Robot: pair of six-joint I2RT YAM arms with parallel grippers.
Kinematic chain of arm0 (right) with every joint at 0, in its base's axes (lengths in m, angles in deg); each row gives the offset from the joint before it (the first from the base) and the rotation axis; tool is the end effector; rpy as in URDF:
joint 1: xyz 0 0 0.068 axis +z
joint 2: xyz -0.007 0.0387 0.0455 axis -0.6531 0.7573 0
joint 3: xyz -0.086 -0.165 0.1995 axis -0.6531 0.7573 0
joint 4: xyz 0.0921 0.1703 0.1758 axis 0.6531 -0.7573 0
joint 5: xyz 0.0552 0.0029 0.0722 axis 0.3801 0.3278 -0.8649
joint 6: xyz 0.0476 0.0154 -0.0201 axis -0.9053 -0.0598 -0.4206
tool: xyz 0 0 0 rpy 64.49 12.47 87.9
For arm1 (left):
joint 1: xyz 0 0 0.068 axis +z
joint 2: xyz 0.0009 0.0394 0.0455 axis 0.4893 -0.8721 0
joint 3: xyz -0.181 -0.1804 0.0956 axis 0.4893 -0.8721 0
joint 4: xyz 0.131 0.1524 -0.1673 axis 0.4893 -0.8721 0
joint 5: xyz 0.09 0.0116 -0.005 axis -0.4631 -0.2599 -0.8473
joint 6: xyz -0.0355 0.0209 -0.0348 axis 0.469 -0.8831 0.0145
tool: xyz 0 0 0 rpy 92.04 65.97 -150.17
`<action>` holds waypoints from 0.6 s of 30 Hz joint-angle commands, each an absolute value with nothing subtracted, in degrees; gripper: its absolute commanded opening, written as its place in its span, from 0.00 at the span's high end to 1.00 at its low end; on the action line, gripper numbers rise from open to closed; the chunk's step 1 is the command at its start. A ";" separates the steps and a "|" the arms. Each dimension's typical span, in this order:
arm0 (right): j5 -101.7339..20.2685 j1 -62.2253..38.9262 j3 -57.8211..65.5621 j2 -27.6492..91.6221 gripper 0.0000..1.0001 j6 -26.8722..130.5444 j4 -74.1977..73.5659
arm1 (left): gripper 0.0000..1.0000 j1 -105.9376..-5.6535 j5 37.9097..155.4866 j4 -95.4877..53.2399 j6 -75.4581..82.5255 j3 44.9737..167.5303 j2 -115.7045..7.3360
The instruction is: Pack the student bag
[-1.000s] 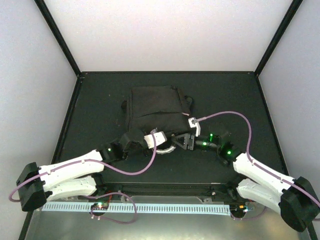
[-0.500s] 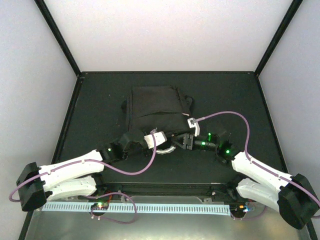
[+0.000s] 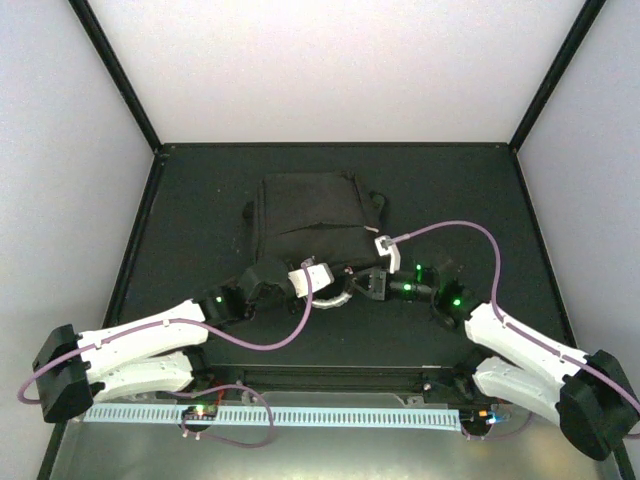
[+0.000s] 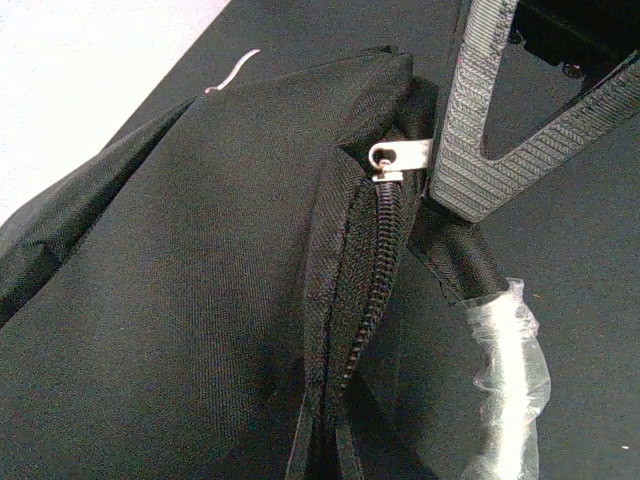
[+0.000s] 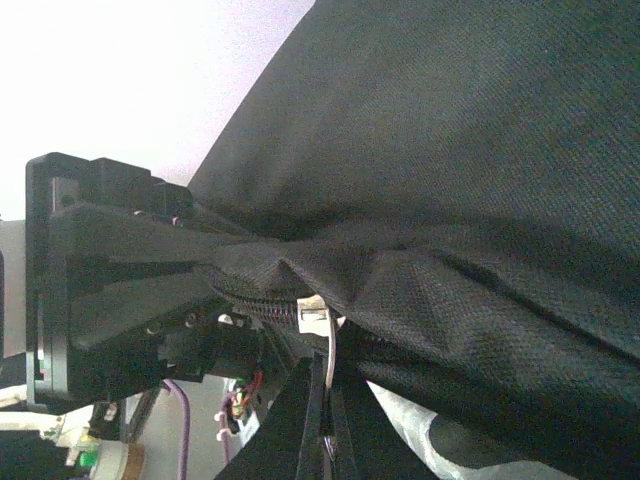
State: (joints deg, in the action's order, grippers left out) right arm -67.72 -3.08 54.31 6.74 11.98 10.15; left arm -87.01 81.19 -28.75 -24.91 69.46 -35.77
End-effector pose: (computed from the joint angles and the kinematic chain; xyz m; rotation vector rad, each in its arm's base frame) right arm 0.1536 0.1443 0.2220 -0.2934 2.1830 1.4955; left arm 0.1232 -0.1864 0.2506 1.1808 1.6820 -0.3163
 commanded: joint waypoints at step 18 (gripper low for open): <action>-49.00 -3.62 27.30 13.10 0.98 47.56 -43.03 | 0.98 -84.76 68.97 -30.65 -24.42 69.52 -29.10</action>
State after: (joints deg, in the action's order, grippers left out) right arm -57.28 -2.82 28.37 13.86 44.56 -35.51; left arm -86.51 76.89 -30.32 -26.24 69.46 -33.98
